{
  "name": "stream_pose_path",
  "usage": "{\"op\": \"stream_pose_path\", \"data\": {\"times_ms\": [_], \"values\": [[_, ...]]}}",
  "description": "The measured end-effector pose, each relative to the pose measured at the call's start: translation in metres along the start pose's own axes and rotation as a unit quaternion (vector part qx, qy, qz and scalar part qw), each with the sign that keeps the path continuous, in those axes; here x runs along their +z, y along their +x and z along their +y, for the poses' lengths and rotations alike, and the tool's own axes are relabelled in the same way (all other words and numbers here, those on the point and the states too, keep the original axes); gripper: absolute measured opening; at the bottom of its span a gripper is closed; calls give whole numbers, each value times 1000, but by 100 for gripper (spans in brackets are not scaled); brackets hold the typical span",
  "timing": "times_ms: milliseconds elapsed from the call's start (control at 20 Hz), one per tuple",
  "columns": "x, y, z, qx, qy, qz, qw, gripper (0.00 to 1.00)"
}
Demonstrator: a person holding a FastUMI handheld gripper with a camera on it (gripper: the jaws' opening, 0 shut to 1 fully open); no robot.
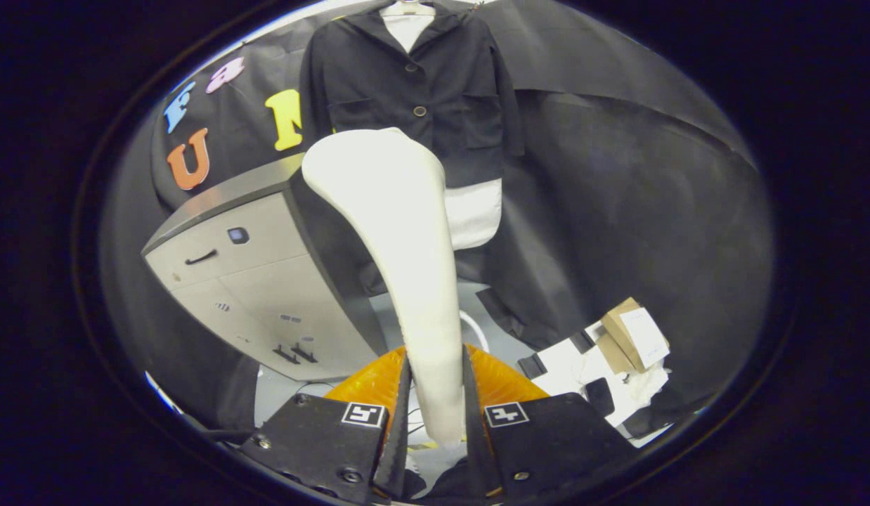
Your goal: Iron the clothes twice with a garment steamer, once on the left side and once on the right side.
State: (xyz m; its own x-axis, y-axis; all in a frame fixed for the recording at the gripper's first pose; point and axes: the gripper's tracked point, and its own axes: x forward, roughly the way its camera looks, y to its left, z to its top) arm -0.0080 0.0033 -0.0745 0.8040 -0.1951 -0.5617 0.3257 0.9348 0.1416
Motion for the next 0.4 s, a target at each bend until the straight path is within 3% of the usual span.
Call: {"op": "stream_pose_path", "data": {"times_ms": [400], "values": [[-53, -45, 54, 45, -88, -3, 995, 38]]}}
